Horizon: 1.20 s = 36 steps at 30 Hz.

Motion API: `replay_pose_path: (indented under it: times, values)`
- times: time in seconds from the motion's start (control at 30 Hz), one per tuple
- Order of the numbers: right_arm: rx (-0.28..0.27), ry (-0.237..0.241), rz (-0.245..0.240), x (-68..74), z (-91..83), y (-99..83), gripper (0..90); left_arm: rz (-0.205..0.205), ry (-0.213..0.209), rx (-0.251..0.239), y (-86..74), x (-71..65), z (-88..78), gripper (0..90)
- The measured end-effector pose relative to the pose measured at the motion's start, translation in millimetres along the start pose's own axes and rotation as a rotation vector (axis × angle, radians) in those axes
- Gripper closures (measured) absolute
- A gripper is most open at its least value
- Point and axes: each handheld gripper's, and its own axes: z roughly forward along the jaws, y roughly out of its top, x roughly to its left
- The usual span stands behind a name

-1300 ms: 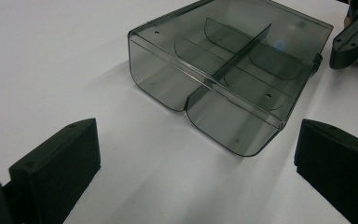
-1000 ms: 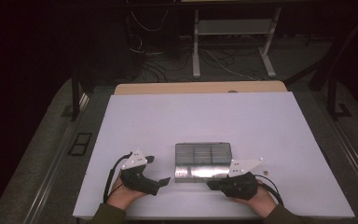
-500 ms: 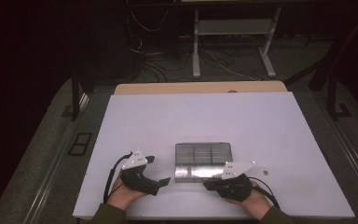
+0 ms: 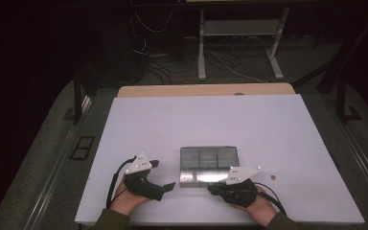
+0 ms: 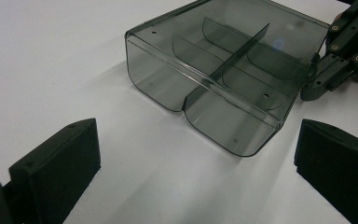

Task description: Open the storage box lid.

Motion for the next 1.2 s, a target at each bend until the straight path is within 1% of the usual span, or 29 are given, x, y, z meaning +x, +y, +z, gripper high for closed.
replay_pose_path:
  times: [0.3,0.73,0.8,0.87,1.0,1.17,1.2]
  values:
    - [-0.001,0.005,-0.003,-0.8,-1.3,0.0,89.3,0.0,-0.001,0.0,0.1,-0.1,0.1,0.0]
    - [-0.016,0.011,0.0,-2.2,-3.0,0.1,89.3,0.002,-0.003,0.004,0.2,-0.4,0.3,0.0]
    - [-0.007,0.007,-0.01,-1.6,-2.0,-0.4,89.3,0.002,-0.002,0.003,0.2,-0.4,0.4,0.0]
    - [-0.007,0.008,-0.008,-1.6,-1.9,-0.4,89.3,0.002,-0.003,0.003,0.2,-0.5,0.4,0.0]
    - [0.004,0.006,-0.019,-1.2,-1.0,-0.7,89.4,0.003,-0.004,0.007,0.0,-0.5,0.8,0.0]
    - [0.01,-0.009,-0.031,0.3,0.6,-1.3,89.3,0.003,-0.004,0.006,0.1,-0.5,0.6,0.0]
    - [-0.016,-0.003,-0.018,-0.2,-2.0,-0.4,89.4,0.001,-0.004,0.005,0.2,-0.6,0.5,0.0]
